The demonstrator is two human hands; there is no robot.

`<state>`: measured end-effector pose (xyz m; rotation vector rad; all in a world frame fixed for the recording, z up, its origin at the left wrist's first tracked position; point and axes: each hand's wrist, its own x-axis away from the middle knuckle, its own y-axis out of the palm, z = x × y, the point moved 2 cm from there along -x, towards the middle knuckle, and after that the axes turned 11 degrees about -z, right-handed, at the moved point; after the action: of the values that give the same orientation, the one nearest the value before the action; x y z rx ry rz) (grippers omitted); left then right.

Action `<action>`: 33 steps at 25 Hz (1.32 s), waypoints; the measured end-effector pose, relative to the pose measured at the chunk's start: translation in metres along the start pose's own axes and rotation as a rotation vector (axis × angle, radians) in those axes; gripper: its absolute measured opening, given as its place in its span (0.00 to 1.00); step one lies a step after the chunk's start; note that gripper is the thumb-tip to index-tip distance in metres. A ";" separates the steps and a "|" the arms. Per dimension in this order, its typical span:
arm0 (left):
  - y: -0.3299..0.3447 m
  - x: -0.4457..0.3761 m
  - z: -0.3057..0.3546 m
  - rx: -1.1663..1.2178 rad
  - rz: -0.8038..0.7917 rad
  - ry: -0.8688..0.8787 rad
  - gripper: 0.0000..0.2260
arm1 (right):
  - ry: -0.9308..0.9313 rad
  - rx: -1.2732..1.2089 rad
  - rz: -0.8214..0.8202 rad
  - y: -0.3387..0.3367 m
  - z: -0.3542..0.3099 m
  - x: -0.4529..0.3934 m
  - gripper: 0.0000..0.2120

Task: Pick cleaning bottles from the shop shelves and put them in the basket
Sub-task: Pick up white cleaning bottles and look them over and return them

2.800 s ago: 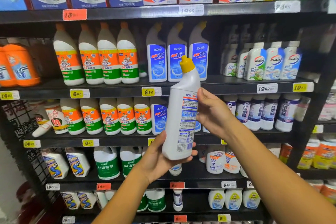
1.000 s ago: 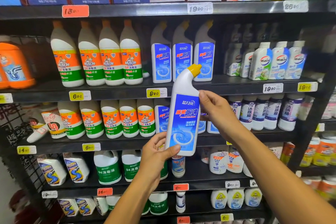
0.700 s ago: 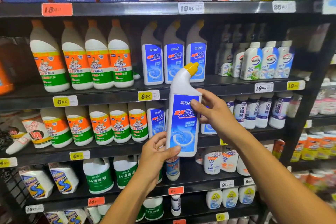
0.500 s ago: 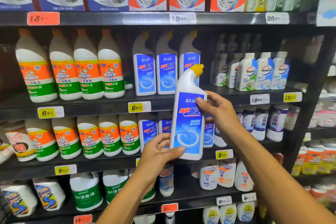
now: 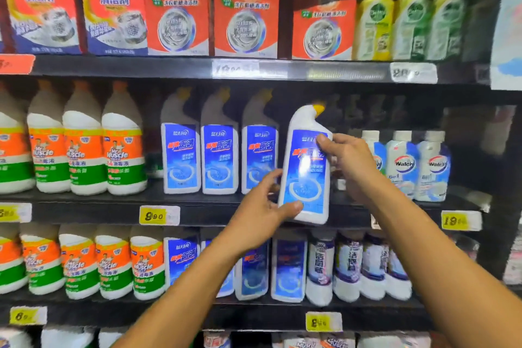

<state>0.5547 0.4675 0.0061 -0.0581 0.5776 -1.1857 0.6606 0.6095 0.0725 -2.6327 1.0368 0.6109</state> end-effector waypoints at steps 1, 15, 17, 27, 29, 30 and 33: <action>0.003 -0.014 0.002 -0.056 0.011 -0.006 0.23 | -0.008 0.012 -0.001 -0.009 0.000 -0.010 0.09; -0.011 -0.073 -0.032 -0.746 0.170 0.084 0.24 | -0.007 0.141 -0.065 -0.028 0.040 -0.092 0.12; -0.015 -0.072 -0.039 -0.663 0.165 0.094 0.21 | -0.024 0.151 -0.072 -0.025 0.044 -0.093 0.14; -0.029 -0.061 -0.051 -0.020 0.263 0.033 0.11 | -0.032 0.189 -0.096 -0.018 0.043 -0.086 0.13; -0.028 -0.059 -0.047 0.009 0.243 0.041 0.11 | -0.125 0.267 -0.129 -0.027 0.032 -0.077 0.19; -0.026 -0.059 -0.046 0.020 0.243 0.042 0.10 | -0.168 0.336 -0.140 -0.035 0.026 -0.073 0.20; -0.015 -0.062 -0.041 0.014 0.249 0.047 0.09 | -0.289 0.621 -0.112 -0.065 0.007 -0.056 0.16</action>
<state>0.5081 0.5270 0.0004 0.0524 0.5998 -0.9509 0.6667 0.6918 0.0970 -1.9789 0.8178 0.5191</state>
